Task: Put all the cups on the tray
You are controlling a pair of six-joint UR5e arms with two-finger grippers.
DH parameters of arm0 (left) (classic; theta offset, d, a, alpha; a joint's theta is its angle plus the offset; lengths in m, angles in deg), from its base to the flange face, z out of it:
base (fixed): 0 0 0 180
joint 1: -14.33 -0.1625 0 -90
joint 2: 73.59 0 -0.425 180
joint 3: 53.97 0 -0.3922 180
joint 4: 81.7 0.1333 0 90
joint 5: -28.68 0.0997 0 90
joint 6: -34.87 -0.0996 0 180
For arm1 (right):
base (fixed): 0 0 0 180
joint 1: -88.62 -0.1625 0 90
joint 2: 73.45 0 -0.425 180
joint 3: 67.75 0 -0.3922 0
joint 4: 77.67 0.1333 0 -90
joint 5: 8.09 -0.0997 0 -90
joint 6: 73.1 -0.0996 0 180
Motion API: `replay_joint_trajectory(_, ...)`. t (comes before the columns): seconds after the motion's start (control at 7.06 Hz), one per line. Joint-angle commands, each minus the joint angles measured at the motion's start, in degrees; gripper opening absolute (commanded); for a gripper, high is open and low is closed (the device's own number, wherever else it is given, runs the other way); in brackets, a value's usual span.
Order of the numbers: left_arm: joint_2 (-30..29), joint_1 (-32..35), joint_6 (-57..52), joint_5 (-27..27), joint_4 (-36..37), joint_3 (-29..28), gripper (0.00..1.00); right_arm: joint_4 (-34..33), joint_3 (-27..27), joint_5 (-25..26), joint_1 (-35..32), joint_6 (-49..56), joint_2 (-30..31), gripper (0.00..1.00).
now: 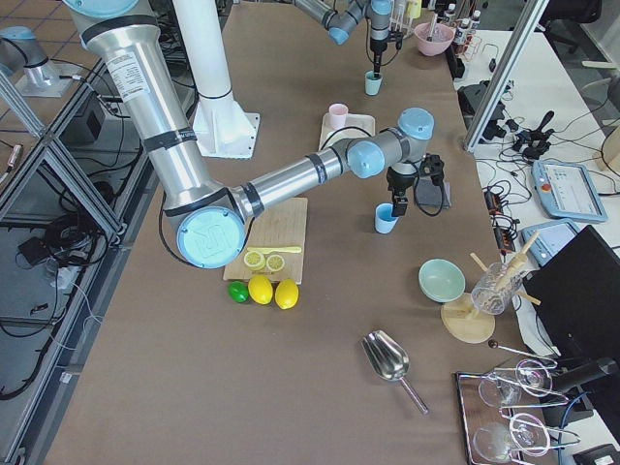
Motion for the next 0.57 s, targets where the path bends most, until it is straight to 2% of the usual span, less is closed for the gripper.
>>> replay_joint_trajectory(0.0,0.4,-1.0,0.6,-0.8,0.2,1.0,0.0,0.2,-3.2,2.5,2.3,1.8,0.0,1.0)
replay_joint_trajectory(0.14,0.0,-0.1,0.8,-5.8,0.8,1.7,0.0,0.7,-5.2,4.9,4.6,1.6,-0.6,1.0)
replay_joint_trajectory(0.42,-2.7,0.9,5.9,-8.5,1.0,4.2,0.0,2.8,-7.3,5.4,7.4,-0.5,-0.9,1.0)
